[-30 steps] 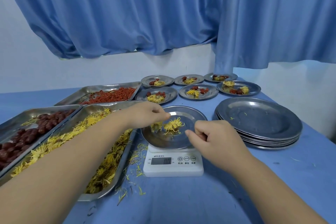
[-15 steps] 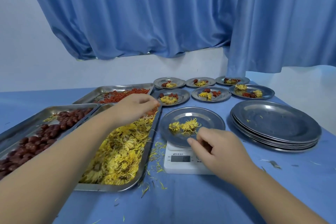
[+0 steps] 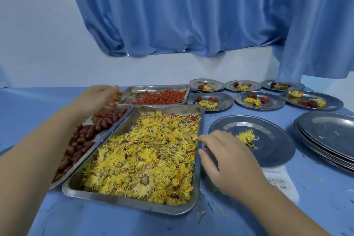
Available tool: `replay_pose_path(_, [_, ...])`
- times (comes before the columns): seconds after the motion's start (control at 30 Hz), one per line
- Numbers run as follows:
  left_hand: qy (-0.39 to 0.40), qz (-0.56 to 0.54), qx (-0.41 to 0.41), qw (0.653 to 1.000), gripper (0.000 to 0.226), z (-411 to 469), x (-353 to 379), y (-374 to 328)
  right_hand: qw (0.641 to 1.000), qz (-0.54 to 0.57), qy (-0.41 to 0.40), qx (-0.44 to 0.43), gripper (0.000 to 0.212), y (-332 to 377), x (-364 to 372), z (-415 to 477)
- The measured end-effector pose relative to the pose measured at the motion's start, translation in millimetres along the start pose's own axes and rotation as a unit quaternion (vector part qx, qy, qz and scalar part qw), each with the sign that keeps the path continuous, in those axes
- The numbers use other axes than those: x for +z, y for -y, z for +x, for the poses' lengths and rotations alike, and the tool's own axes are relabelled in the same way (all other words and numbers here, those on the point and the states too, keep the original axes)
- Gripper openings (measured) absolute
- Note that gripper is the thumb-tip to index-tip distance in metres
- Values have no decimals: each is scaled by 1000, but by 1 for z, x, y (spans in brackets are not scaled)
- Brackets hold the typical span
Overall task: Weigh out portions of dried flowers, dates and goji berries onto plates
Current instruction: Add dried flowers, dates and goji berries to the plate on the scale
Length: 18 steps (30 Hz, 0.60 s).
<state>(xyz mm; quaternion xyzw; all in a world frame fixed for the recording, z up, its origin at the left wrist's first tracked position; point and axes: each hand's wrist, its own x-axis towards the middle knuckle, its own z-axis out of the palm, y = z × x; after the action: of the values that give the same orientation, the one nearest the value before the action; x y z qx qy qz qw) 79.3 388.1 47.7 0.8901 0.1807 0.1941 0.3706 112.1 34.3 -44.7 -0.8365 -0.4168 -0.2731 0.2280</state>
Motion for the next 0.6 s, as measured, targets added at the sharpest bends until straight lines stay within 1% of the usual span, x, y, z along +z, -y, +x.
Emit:
replay_pose_path(0.07, [16, 79, -30, 996, 30, 8, -9, 21, 1000, -8, -6, -5, 18, -4, 5, -1])
replay_pose_path(0.13, [24, 160, -47, 986, 20, 15, -11, 40, 1000, -14, -7, -5, 19, -7, 7, -3])
replay_pose_path(0.17, [27, 185, -48, 981, 13, 18, -10, 49, 1000, -16, -6, -7, 21, -7, 8, -4])
replay_pose_path(0.2, [33, 200, -44, 978, 15, 21, -9, 58, 1000, -16, -8, -8, 23, -8, 9, -5])
replay_pose_path(0.27, [47, 229, -38, 972, 30, 26, -2, 76, 1000, -13, -11, -9, 25, -8, 10, -6])
replay_pose_path(0.33, [70, 296, -39, 952, 41, 32, 4, 91, 1000, -8, -12, -9, 24, -7, 10, -6])
replay_pose_path(0.4, [81, 335, -49, 937, 53, 40, 8, 102, 1000, -3, -12, -6, 23, -7, 10, -6])
replay_pose_path(0.53, [63, 335, -64, 938, 65, 55, 13, 117, 1000, 5, -16, -5, 22, -7, 10, -6])
replay_pose_path(0.6, [74, 320, -88, 940, 70, 57, 17, 125, 1000, 13, -20, -6, 22, -7, 10, -7])
